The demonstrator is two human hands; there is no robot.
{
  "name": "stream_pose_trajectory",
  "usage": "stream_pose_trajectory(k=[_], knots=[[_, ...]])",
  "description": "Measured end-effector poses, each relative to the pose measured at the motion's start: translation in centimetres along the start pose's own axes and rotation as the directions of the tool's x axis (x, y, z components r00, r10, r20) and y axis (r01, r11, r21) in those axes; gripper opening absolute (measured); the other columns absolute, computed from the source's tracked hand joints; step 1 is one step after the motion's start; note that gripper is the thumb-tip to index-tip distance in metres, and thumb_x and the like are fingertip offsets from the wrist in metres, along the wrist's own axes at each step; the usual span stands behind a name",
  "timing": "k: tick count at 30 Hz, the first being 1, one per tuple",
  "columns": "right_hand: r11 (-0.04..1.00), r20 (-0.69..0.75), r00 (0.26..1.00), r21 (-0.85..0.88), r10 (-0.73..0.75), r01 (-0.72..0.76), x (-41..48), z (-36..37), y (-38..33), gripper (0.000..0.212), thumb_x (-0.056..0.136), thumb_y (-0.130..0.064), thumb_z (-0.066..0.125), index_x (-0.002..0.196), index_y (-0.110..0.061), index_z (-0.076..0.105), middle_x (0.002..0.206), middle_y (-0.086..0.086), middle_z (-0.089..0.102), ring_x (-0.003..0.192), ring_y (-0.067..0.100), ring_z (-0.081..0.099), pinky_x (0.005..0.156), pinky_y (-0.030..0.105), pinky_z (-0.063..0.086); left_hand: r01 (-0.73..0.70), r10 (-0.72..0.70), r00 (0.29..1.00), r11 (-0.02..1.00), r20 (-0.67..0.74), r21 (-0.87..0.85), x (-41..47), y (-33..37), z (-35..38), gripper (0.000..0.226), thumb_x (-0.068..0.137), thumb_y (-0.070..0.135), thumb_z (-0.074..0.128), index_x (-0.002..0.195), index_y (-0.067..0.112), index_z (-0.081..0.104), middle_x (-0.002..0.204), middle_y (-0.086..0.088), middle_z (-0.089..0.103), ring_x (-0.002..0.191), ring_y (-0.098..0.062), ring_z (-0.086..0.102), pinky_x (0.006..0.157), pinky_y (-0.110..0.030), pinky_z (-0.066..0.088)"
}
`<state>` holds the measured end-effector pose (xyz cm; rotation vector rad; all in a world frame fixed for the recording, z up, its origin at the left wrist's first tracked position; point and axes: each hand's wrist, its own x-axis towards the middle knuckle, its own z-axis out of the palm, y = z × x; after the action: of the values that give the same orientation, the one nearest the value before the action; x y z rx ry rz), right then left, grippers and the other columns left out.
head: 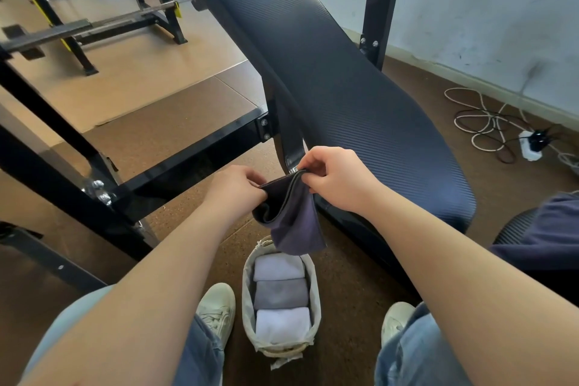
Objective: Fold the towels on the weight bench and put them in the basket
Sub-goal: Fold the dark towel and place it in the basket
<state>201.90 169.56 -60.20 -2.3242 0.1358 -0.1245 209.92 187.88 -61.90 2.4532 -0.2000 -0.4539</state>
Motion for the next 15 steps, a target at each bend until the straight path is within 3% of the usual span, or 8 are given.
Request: stream_pose_trajectory(k=[4, 7, 12, 15], knots=[[0.999, 0.004, 1.0, -0.044, -0.025, 0.025, -0.1, 0.1, 0.3, 0.019, 0.095, -0.01, 0.068, 0.101, -0.027, 0.069, 0.083, -0.02, 0.063, 0.078, -0.005, 0.063, 0.068, 0.007, 0.044, -0.011, 0.008, 0.994, 1.0, 0.105, 0.025, -0.1, 0.1, -0.4, 0.033, 0.088, 0.002, 0.067, 0.109, 0.027, 0.07, 0.106, 0.001, 0.071, 0.095, -0.016, 0.065, 0.071, -0.028, 0.056], [0.995, 0.017, 0.999, -0.097, -0.037, 0.038, 0.0, 0.3, 0.7, 0.018, 0.096, -0.009, 0.067, 0.106, -0.023, 0.071, 0.085, -0.018, 0.063, 0.079, -0.003, 0.06, 0.069, 0.01, 0.044, 0.024, -0.045, 0.989, 0.989, 0.143, 0.144, -0.3, -0.2, -0.3, 0.032, 0.093, 0.008, 0.063, 0.119, 0.025, 0.068, 0.108, -0.001, 0.068, 0.095, -0.018, 0.063, 0.066, -0.026, 0.052], [0.981, 0.065, 0.998, -0.194, -0.008, 0.021, 0.1, 0.9, 1.1, 0.019, 0.097, -0.008, 0.062, 0.107, -0.022, 0.068, 0.094, -0.007, 0.064, 0.085, 0.012, 0.06, 0.066, 0.016, 0.041, 0.286, -0.269, 0.957, 0.941, 0.11, -0.18, -0.2, -0.4, -0.2, 0.016, 0.097, 0.008, 0.056, 0.109, 0.012, 0.066, 0.11, -0.011, 0.064, 0.099, -0.026, 0.061, 0.072, -0.035, 0.059], [0.964, 0.061, 0.998, -0.266, 0.029, -0.011, 0.1, 0.8, 1.3, 0.021, 0.097, -0.008, 0.058, 0.106, -0.024, 0.067, 0.102, -0.001, 0.066, 0.092, 0.02, 0.063, 0.071, 0.025, 0.046, 0.273, -0.24, 0.96, 0.92, 0.144, -0.282, -0.4, -0.2, -0.6, 0.027, 0.096, 0.0, 0.052, 0.102, 0.017, 0.073, 0.105, -0.008, 0.069, 0.099, -0.023, 0.065, 0.071, -0.035, 0.063]])
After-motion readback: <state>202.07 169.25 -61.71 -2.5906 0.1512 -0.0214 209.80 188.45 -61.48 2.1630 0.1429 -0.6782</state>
